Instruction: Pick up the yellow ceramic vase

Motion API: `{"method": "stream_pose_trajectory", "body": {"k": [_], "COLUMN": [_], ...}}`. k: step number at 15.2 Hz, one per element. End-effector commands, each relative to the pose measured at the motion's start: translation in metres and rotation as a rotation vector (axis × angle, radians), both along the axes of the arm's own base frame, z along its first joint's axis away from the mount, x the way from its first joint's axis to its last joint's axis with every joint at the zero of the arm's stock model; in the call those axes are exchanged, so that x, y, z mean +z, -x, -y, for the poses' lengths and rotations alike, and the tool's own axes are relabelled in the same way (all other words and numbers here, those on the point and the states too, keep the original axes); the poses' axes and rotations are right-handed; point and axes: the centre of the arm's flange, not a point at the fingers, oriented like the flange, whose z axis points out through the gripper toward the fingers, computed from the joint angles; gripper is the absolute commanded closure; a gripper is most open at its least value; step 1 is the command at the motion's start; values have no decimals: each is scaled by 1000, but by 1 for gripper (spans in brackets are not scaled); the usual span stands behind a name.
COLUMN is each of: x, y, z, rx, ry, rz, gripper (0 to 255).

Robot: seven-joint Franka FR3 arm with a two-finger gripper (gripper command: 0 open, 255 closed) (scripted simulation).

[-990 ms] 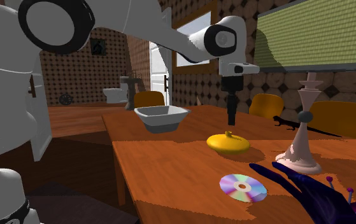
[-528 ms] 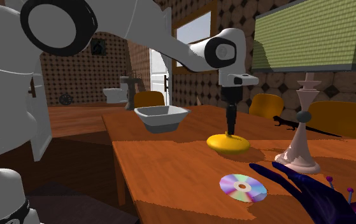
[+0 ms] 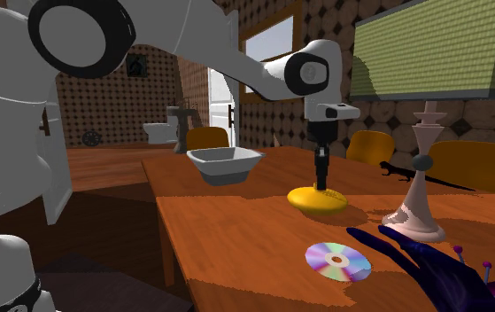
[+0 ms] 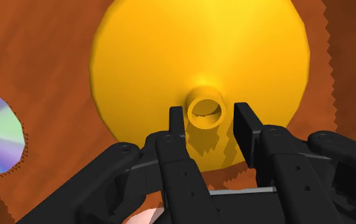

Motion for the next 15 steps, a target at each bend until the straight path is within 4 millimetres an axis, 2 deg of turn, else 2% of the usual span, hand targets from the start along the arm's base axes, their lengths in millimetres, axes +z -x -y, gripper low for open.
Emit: {"method": "stream_pose_trajectory", "body": {"k": [1,2,15], "x": [-1,-1,68], "y": [0,0,0], "z": [0,0,0], "rx": [0,0,0], "ry": [1,1,1], "rz": [-1,-1,-1], "gripper": [255,255,255]}}
